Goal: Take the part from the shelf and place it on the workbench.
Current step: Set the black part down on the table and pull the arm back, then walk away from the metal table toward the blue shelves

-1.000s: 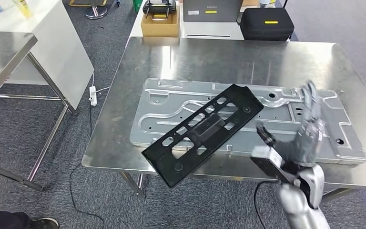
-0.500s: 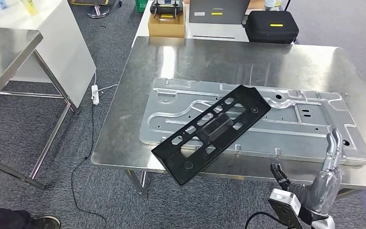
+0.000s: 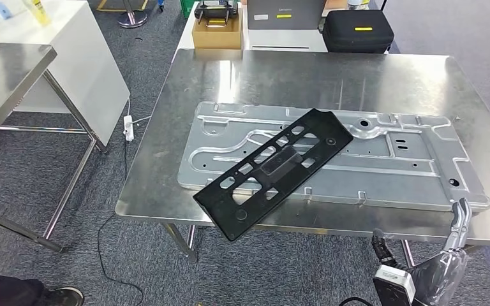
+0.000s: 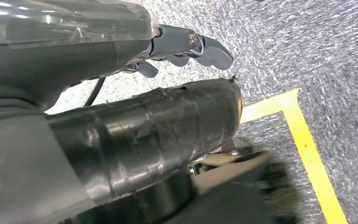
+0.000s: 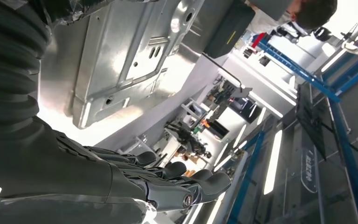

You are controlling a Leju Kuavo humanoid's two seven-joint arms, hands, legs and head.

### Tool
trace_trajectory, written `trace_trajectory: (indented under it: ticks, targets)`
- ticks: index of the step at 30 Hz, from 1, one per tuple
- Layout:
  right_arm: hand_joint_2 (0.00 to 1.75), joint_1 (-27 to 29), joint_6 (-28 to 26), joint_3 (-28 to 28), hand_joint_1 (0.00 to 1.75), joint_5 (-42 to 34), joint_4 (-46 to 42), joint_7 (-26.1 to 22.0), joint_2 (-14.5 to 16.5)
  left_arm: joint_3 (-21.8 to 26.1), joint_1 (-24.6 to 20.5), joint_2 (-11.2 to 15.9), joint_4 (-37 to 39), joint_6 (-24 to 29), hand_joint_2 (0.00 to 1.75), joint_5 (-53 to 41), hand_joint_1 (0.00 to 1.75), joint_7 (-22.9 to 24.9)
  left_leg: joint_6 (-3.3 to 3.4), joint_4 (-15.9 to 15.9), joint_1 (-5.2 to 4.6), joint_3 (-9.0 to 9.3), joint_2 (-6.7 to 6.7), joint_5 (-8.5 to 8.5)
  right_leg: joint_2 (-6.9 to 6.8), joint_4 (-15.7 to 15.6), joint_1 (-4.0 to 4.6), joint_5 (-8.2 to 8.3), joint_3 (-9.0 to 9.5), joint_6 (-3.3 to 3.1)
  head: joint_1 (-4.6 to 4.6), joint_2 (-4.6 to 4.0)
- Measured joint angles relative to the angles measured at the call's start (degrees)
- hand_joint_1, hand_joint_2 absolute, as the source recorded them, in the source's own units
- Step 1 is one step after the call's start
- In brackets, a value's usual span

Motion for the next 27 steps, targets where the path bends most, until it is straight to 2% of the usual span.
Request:
trace_trajectory:
  ticks: [1,2,5,6,7,9,10,11,12,13,15,16,17,18,20,21,22,23,25,26,27]
  targets:
    - [1.75,0.19,0.08,-0.24,0.00,-0.26,0.01,-0.18,0.33,0.05,-0.04,0.00,0.00,0.01,0.00,-0.01,0.00,0.01,0.26,-2.60,-0.11,1.29,-0.02,0.70,0.02,0.06,0.07,0.15,-0.07,0.27,0.01,0.00]
    - [1.75,0.39,0.12,-0.51,0.00,-0.55,0.01,-0.33,0.70,0.09,-0.07,0.00,0.00,0.03,0.00,-0.02,0.00,0.03,0.52,-3.81,-0.25,1.75,-0.04,0.87,0.03,0.08,0.12,0.34,-0.17,0.59,0.01,0.00]
    - [1.75,1.25,-0.04,-1.37,0.00,-1.23,-0.01,-0.66,1.62,0.16,0.05,-0.01,0.00,0.06,0.00,-0.07,0.00,0.23,1.52,-4.28,-0.28,1.38,0.03,1.67,0.12,0.04,0.09,0.70,-0.43,1.65,0.02,0.00]
    - [1.75,1.56,-0.10,-1.72,0.00,-1.38,-0.01,-0.81,1.88,0.18,0.07,-0.01,0.00,0.07,0.00,-0.08,0.00,0.32,2.01,-4.57,-0.18,1.21,0.13,2.11,0.19,0.80,0.06,-0.16,-0.79,1.91,0.05,0.00]
    - [1.75,1.84,-0.15,-2.14,0.00,-1.55,-0.02,-1.00,2.13,0.20,0.04,-0.01,0.00,0.07,0.00,-0.10,0.00,0.41,2.51,-4.83,-0.07,0.95,0.23,2.57,0.26,2.72,0.04,-1.85,-1.58,2.14,0.07,0.00]
    - [1.75,2.42,-0.18,-3.17,0.00,-1.79,-0.01,-1.41,2.67,0.21,0.00,0.00,0.00,0.04,0.00,-0.16,0.00,0.61,3.08,-4.83,-0.15,0.09,0.42,3.22,0.35,9.80,-0.03,-6.73,-4.32,2.51,0.11,0.00]
    - [1.75,2.69,-0.19,-3.66,0.00,-1.85,0.00,-1.53,2.89,0.22,0.05,0.00,0.00,0.01,0.00,-0.19,0.00,0.71,3.16,-4.74,-0.24,-0.40,0.48,3.49,0.37,13.45,-0.03,-8.52,-5.56,2.66,0.10,0.00]
    - [1.75,2.96,-0.19,-4.12,0.00,-1.87,0.01,-1.64,3.10,0.22,0.12,0.00,0.00,-0.01,0.00,-0.20,0.00,0.79,3.15,-4.63,-0.32,-0.85,0.54,3.72,0.37,15.60,-0.03,-9.21,-6.04,2.75,0.10,0.00]
    - [1.75,3.17,-0.18,-4.53,0.00,-1.87,0.01,-1.74,3.31,0.23,0.17,0.00,0.00,-0.03,0.00,-0.20,0.00,0.84,3.10,-4.49,-0.38,-1.26,0.58,3.93,0.37,15.50,-0.03,-8.70,-5.37,2.75,0.10,0.00]
    - [1.75,3.32,-0.16,-4.96,0.00,-1.84,0.01,-1.87,3.51,0.24,0.19,0.00,0.00,-0.07,0.00,-0.20,0.00,0.86,3.00,-4.32,-0.40,-1.62,0.59,4.10,0.36,13.02,-0.03,-7.30,-3.51,2.67,0.10,0.00]
    - [1.75,3.43,-0.05,-5.91,0.00,-1.72,0.01,-2.24,3.91,0.24,0.17,0.00,0.00,-0.14,0.00,-0.20,0.00,0.86,2.70,-3.85,-0.44,-2.20,0.58,4.36,0.38,4.61,0.09,-4.54,1.89,2.24,0.10,0.00]
    - [1.75,3.51,0.04,-6.40,0.00,-1.66,0.00,-2.42,4.15,0.25,0.17,0.00,0.00,-0.16,0.00,-0.20,0.00,0.84,2.47,-3.67,-0.49,-2.36,0.55,4.50,0.41,1.61,0.25,-3.67,3.63,1.94,0.11,0.00]
    - [1.75,3.59,0.17,-6.91,0.00,-1.61,0.00,-2.52,4.37,0.25,0.15,0.00,0.00,-0.15,0.00,-0.19,0.00,0.81,2.20,-3.50,-0.53,-2.47,0.53,4.66,0.43,-0.23,0.44,-3.41,4.50,1.62,0.10,0.00]
    - [1.75,3.68,0.33,-7.37,0.00,-1.58,0.00,-2.57,4.62,0.26,0.12,-0.01,0.00,-0.14,0.00,-0.19,0.00,0.79,1.85,-3.51,-0.55,-2.54,0.52,4.88,0.47,-0.58,0.63,-3.36,4.41,1.30,0.09,0.00]
    - [1.75,3.78,0.85,-8.26,0.00,-1.46,0.01,-2.61,5.15,0.27,0.10,0.01,0.00,-0.08,0.00,-0.19,0.00,0.74,1.14,-3.36,-0.58,-2.73,0.46,5.02,0.42,-1.15,0.48,-2.77,3.94,0.52,0.08,0.00]
    - [1.75,3.80,1.10,-8.58,0.00,-1.39,0.02,-2.62,5.42,0.27,0.11,0.02,0.00,-0.05,0.00,-0.20,0.00,0.73,0.79,-2.68,-0.56,-3.10,0.41,4.19,0.36,-1.31,0.32,-2.35,3.66,0.04,0.03,0.00]
    - [1.75,3.81,1.31,-8.86,0.00,-1.32,0.03,-2.65,5.70,0.28,0.14,0.03,0.00,-0.04,0.00,-0.20,0.00,0.72,0.47,-0.90,-0.49,-3.78,0.36,2.42,0.29,-1.51,0.14,-1.86,3.27,-0.38,-0.01,0.00]
    - [1.75,3.85,1.46,-9.09,0.00,-1.28,0.07,-2.68,6.00,0.28,0.16,0.04,0.00,-0.04,0.00,-0.20,0.00,0.72,0.19,1.95,-0.32,-4.77,0.32,-0.06,0.20,-1.57,0.10,-1.41,2.78,-0.66,-0.06,0.00]
    - [1.75,3.92,1.62,-9.39,0.00,-1.22,0.21,-2.73,6.44,0.28,0.16,0.05,0.00,-0.04,0.00,-0.20,0.00,0.73,-0.27,9.10,-0.06,-6.86,0.32,-4.80,0.16,-1.47,0.16,-0.58,1.57,-0.81,-0.14,0.00]
    - [1.75,3.95,1.68,-9.51,0.00,-1.21,0.31,-2.73,6.61,0.28,0.17,0.07,0.00,-0.04,0.00,-0.20,0.00,0.75,-0.41,11.38,0.02,-7.13,0.33,-5.73,0.14,-1.36,0.17,-0.20,0.96,-0.74,-0.14,0.00]
    - [1.75,3.95,1.71,-9.61,0.00,-1.21,0.39,-2.73,6.75,0.28,0.18,0.08,0.00,-0.04,0.00,-0.20,0.00,0.77,-0.49,11.77,0.08,-6.46,0.34,-5.53,0.12,-1.19,0.16,0.15,0.37,-0.64,-0.15,0.00]
